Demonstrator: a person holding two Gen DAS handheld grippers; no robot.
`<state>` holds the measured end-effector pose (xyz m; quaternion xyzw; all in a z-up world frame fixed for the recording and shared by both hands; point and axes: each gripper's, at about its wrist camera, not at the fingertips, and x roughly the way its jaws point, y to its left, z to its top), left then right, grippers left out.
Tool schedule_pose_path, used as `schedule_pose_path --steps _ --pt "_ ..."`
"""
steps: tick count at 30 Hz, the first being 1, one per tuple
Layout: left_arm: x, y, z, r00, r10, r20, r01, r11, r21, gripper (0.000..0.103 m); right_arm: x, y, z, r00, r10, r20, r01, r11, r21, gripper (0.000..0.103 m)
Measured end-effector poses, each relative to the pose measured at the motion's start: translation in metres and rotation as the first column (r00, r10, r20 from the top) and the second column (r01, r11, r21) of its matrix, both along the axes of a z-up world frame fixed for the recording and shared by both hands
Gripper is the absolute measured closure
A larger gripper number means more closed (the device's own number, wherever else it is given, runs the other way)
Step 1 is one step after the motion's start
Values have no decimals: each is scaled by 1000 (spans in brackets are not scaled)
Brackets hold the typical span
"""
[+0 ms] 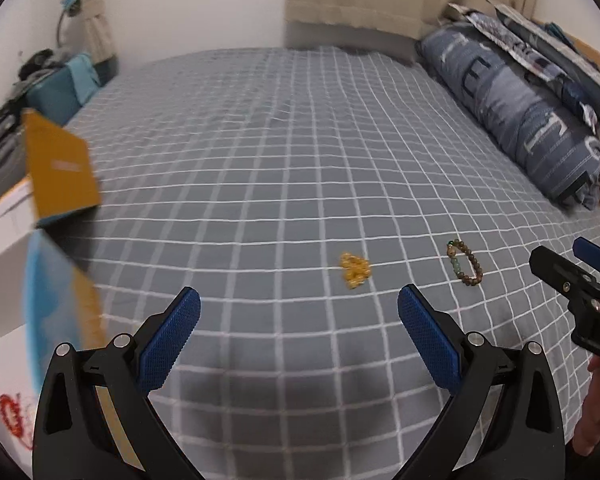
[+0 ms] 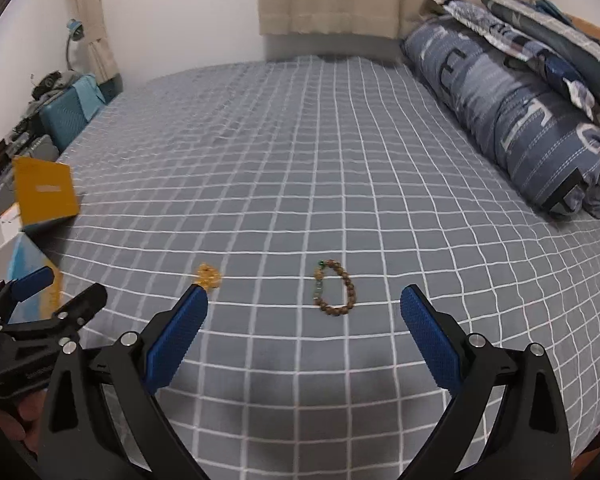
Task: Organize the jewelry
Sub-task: 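Move both open tools back over the yellow and brown bead bracelets, then grasp the yellow bead bracelet with the left tool while the right tool grasps the brown one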
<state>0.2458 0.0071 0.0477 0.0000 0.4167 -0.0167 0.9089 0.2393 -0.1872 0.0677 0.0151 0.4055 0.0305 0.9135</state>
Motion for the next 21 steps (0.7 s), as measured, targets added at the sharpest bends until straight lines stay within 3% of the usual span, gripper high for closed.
schedule_pose_path --steps 7,11,21 --pt "47 -19 -39 1000 -11 -23 11 1000 -22 6 33 -10 -41 998 8 -65 -10 1000 -15 10" --pt "65 -27 -60 999 -8 -40 8 1000 6 6 50 -19 -63 995 -6 -99 6 1000 1 12" --pt "88 -35 -93 998 -10 -65 11 1000 13 6 80 -20 -97 988 -9 -155 9 1000 -2 18"
